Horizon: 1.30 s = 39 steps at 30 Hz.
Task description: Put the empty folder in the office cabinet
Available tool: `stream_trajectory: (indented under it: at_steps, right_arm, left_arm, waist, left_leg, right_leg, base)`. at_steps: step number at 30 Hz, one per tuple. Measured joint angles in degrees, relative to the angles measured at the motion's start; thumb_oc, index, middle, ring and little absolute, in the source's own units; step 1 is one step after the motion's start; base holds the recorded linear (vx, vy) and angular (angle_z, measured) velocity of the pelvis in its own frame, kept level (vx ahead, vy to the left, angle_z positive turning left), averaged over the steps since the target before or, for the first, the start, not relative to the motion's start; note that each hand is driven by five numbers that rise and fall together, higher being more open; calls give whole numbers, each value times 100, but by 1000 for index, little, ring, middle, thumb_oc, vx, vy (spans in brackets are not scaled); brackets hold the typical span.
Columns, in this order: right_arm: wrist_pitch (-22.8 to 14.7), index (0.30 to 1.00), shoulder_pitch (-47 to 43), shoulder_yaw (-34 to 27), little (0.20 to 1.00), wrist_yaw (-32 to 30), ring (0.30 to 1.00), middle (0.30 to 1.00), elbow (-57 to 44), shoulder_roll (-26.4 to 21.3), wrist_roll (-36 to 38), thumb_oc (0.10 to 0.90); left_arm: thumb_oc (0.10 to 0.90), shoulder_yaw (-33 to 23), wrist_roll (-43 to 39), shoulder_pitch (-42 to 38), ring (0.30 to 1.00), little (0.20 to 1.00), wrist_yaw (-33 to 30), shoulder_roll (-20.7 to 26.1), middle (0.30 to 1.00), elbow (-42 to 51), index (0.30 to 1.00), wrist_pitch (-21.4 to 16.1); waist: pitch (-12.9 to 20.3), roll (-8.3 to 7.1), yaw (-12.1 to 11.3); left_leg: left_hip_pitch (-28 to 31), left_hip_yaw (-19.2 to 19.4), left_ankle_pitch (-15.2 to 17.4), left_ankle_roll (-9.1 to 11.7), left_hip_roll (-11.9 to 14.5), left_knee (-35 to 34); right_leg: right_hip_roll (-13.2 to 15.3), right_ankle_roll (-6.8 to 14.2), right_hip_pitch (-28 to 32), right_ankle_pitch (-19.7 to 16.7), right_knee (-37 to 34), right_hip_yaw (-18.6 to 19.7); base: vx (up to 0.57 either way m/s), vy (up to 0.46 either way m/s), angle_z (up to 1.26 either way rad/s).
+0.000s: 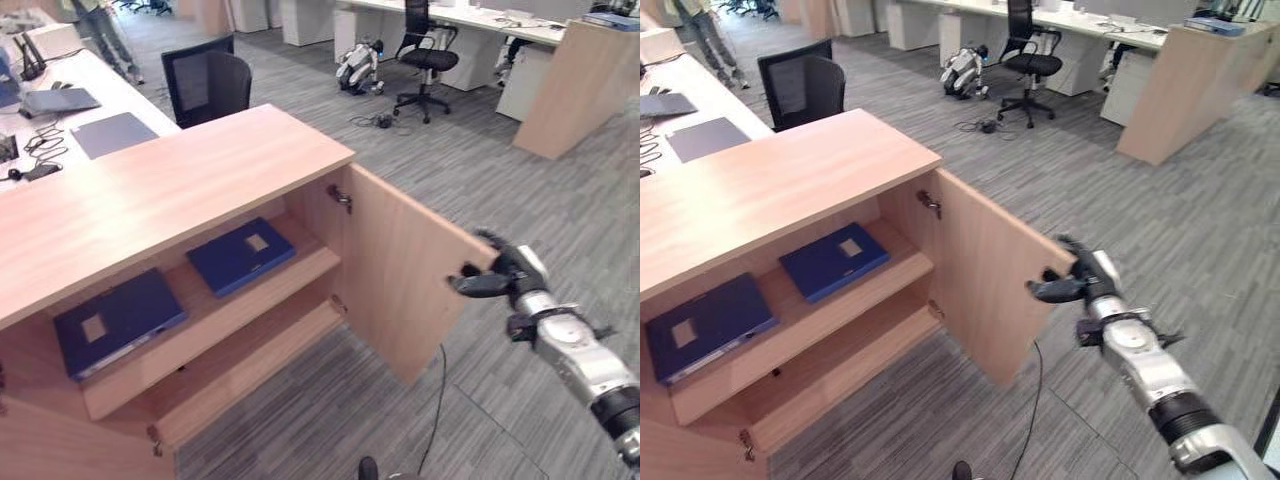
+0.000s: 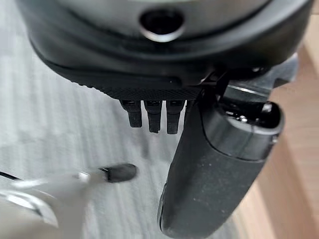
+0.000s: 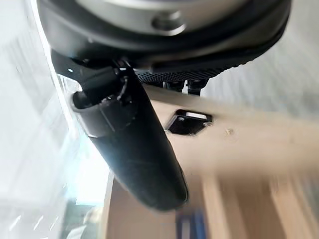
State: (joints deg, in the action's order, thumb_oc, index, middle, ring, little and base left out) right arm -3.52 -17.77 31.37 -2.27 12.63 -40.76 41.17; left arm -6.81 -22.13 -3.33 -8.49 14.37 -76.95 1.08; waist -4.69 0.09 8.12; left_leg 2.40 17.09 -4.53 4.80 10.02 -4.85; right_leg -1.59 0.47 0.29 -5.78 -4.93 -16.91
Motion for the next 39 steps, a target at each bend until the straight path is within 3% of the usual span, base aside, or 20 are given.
stream_trajectory:
  at_steps: [3, 5, 6, 7, 9, 10, 11, 12, 13, 14, 18, 19, 20, 21, 22, 24, 26, 30, 37, 39]
  right_arm:
    - [-144, 900, -60, 692, 900, 387, 900, 900, -234, 990, 111, 800]
    - [0, 900, -318, 1293, 900, 623, 900, 900, -245, 1301, 99, 800]
    - [126, 900, -493, 1845, 900, 1002, 900, 900, -264, 1460, 45, 800]
    - [188, 900, -531, 2086, 900, 1161, 900, 900, -286, 1532, 39, 800]
    - [266, 900, -536, 2819, 900, 1608, 900, 900, -312, 2085, -28, 800]
    - [292, 900, -521, 2924, 900, 1673, 900, 900, -294, 2263, -28, 800]
    - [305, 900, -510, 2979, 900, 1718, 900, 900, -277, 2366, -26, 800]
    - [304, 900, -563, 2961, 900, 1796, 900, 900, -352, 2390, 2, 800]
    - [288, 900, -545, 2884, 900, 1820, 900, 900, -279, 2439, 6, 800]
    - [332, 900, -524, 2844, 900, 1763, 900, 900, -265, 2493, 4, 800]
    - [337, 900, -447, 2631, 900, 1697, 900, 900, 189, 2459, 61, 800]
    - [372, 900, -450, 2619, 900, 1684, 900, 900, 370, 2409, 61, 800]
    - [374, 900, -457, 2581, 900, 1670, 900, 900, 459, 2346, 63, 800]
    - [376, 900, -443, 2546, 900, 1674, 900, 900, 554, 2339, 67, 800]
    - [398, 900, -395, 2406, 900, 1674, 900, 900, 688, 2349, 69, 800]
    - [415, 900, -347, 2265, 900, 1656, 900, 900, 799, 2439, 80, 800]
    - [399, 900, -142, 2061, 900, 1605, 900, 900, 874, 2502, 102, 800]
    - [356, 900, 283, 1772, 900, 1429, 900, 900, 860, 2510, 106, 800]
    - [214, 900, 902, 972, 900, 698, 900, 900, 2988, 2945, -413, 800]
    - [83, 900, 885, -117, 900, 394, 900, 900, 4488, 3441, -700, 800]
  left_arm:
    - [800, 218, 18, -481, 900, 900, -80, -8, 900, 0, 900, -37]
    - [800, 248, 59, -862, 900, 900, -72, -6, 900, -46, 900, -37]
    - [800, 262, 68, -1091, 900, 900, -94, 16, 900, -181, 900, -56]
    - [800, 268, 80, -1127, 900, 900, -102, 17, 900, -222, 900, -61]
    - [800, 453, 149, -1189, 900, 900, -128, 31, 900, -245, 900, -116]
    - [800, 455, 225, -1193, 900, 900, -128, 32, 900, -238, 900, -117]
    - [800, 441, 227, -1166, 900, 900, -129, 18, 900, -243, 900, -118]
    - [800, 439, 233, -1126, 900, 900, -175, -11, 900, -289, 900, -111]
    - [800, 458, 232, -1099, 900, 900, -233, 13, 900, -265, 900, -103]
    - [800, 488, 232, -961, 900, 900, -245, 142, 900, -262, 900, -95]
    - [800, 358, 224, -550, 900, 900, -262, 370, 900, -387, 900, -59]
    - [800, 206, 225, -346, 900, 900, -253, 367, 900, -368, 900, -64]
    - [800, 172, 221, -285, 900, 900, -261, 313, 900, -355, 900, -77]
    - [800, 172, 219, -202, 900, 900, -268, 316, 900, -272, 900, -83]
    - [800, 208, 221, -80, 900, 900, -237, 357, 900, -115, 900, -99]
    - [800, 185, 212, 12, 900, 900, -239, 444, 900, -139, 900, -98]
    - [800, 48, 207, 126, 900, 900, -250, 369, 900, -306, 900, -92]
    - [800, 357, 220, 246, 900, 900, -433, 205, 900, -98, 900, -106]
    - [800, 899, 110, -85, 900, 900, -352, -436, 900, 461, 900, -378]
    - [800, 1228, 28, -174, 900, 900, -362, -449, 900, 521, 900, -406]
  waist:
    - [11, -22, -287]
    - [10, -225, -473]
    - [-1, -436, -596]
    - [-2, -500, -643]
    - [29, -729, -747]
    - [11, -782, -768]
    - [4, -734, -843]
    - [-21, -560, -952]
    - [-12, -529, -953]
    - [8, -600, -1041]
    - [-52, -680, -1239]
    - [-50, -586, -1414]
    - [-81, -368, -1509]
    - [-62, -292, -1555]
    - [-29, -338, -1588]
    - [47, -597, -1619]
    - [86, -418, -1646]
    - [124, -474, -1638]
    - [160, -528, -1634]
    - [172, -454, -1593]
  left_leg:
    - [-525, -410, 306, -6, 125, 226]
    - [-729, -414, 397, 80, 73, 400]
    - [-848, -184, 284, 237, 93, 786]
    - [-823, -71, 265, 266, 103, 894]
    - [-828, 803, 248, 303, 224, 1462]
    - [-827, 1011, 248, 303, 193, 1568]
    - [-847, 1001, 264, 292, 284, 1531]
    - [-831, 919, 451, 294, 450, 1596]
    - [-759, 892, 444, 316, 513, 1504]
    - [-667, 938, 455, 298, 464, 1394]
    - [-354, 834, 417, 67, 49, 883]
    - [-375, 763, 403, -49, 3, 739]
    - [-497, 796, 324, -262, 197, 773]
    - [-574, 777, 300, -305, 237, 760]
    - [-611, 590, 316, -281, 29, 577]
    - [-670, 448, 248, -281, -409, 464]
    - [-627, 265, 10, -340, -466, 319]
    - [-584, 229, -111, -572, -749, 93]
    - [-532, 94, 25, -807, -1132, 35]
    - [-505, -44, 61, -876, -1191, 43]
  right_leg:
    - [-68, -93, -571, 181, 483, -93]
    - [180, -81, -653, 152, 358, -823]
    - [268, -138, -493, 156, 216, -1106]
    - [297, -157, -427, 169, 176, -1242]
    - [443, -181, -173, 228, -45, -2093]
    - [463, 159, -194, 457, -44, -2197]
    - [391, 293, -231, 630, 104, -2178]
    - [595, -197, -549, 830, 1161, -1679]
    - [497, -616, -511, 839, 1090, -1927]
    - [513, -402, -577, 802, 1028, -1997]
    - [609, -108, -574, 637, 728, -2002]
    - [586, 221, -505, 718, 548, -2008]
    - [540, -116, -623, 796, 1111, -1997]
    - [664, -191, -774, 926, 1822, -1926]
    - [993, 99, -772, 1247, 2566, -1841]
    - [1330, 291, -324, 1353, 1867, -1596]
    - [1146, 312, -5, 1054, 1251, -1694]
    - [1263, 445, 144, 695, 868, -1787]
    - [1591, 550, 324, 442, 802, -1982]
    - [1682, 578, 376, 421, 975, -2044]
  base:
    - [-71, -56, 0]
    - [-31, -38, 101]
    - [-77, -9, 117]
    - [-106, -1, 182]
    - [-38, 34, 195]
    - [33, 95, 144]
    - [35, 96, 147]
    - [61, 120, 153]
    - [59, 131, 184]
    - [78, 180, 139]
    - [55, 185, 72]
    - [57, 220, 23]
    - [53, 224, 25]
    - [55, 226, 62]
    - [57, 232, 89]
    - [50, 198, 89]
    - [85, 227, 36]
    - [62, 236, 14]
    - [30, 165, 14]
    - [60, 189, 27]
